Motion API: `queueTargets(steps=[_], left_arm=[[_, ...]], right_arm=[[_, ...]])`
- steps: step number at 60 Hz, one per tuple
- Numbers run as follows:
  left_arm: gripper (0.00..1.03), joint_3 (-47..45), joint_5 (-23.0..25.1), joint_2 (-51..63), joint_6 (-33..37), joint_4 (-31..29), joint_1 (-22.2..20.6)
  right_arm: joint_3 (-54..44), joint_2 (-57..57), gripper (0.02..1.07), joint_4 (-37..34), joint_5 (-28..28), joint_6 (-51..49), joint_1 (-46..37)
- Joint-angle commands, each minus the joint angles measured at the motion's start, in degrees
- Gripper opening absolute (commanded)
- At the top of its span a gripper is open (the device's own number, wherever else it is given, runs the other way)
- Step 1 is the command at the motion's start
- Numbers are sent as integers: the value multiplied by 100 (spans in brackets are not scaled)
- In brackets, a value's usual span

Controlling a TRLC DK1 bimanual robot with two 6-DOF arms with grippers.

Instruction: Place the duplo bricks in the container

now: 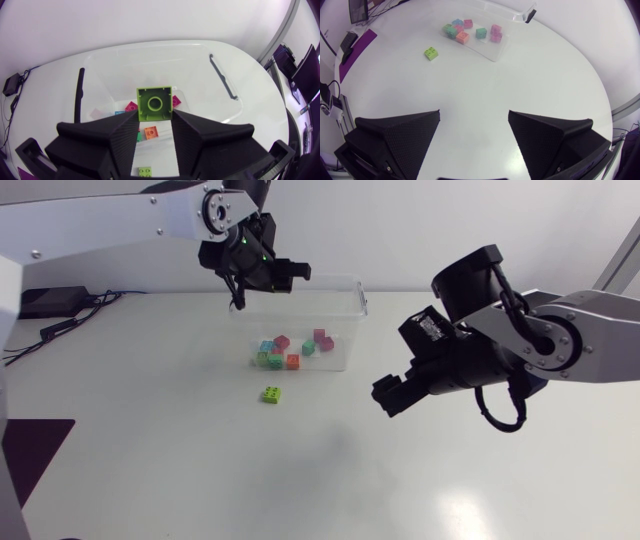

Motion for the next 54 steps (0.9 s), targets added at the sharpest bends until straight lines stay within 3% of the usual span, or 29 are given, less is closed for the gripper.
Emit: queueTargets(steps=[1, 4, 8, 10, 16, 26, 42, 54], left_arm=[[23, 513, -58, 381, 91, 18, 112], [34, 610, -128, 487, 99, 0, 129], [69, 795, -260, 654, 126, -61, 165], [80, 900, -269, 715, 126, -149, 191], [95, 953, -269, 610, 161, -290, 200], [95, 452, -260, -392, 126, -474, 129], [95, -1965, -260, -2097, 179, -448, -169], [95, -3494, -251, -2264, 205, 150, -161]], right_arm=[[-144, -81, 101, 51, -20, -35, -9], [-144, -81, 101, 51, -20, -35, -9], [-136, -73, 101, 51, -20, -35, -9], [-127, -73, 101, 51, -20, -35, -9], [-118, -81, 101, 51, -20, -17, 9], [-127, -116, 101, 51, -20, -26, 9], [-153, -160, 101, 51, -20, -9, 26], [-162, -152, 101, 51, -20, -9, 35]])
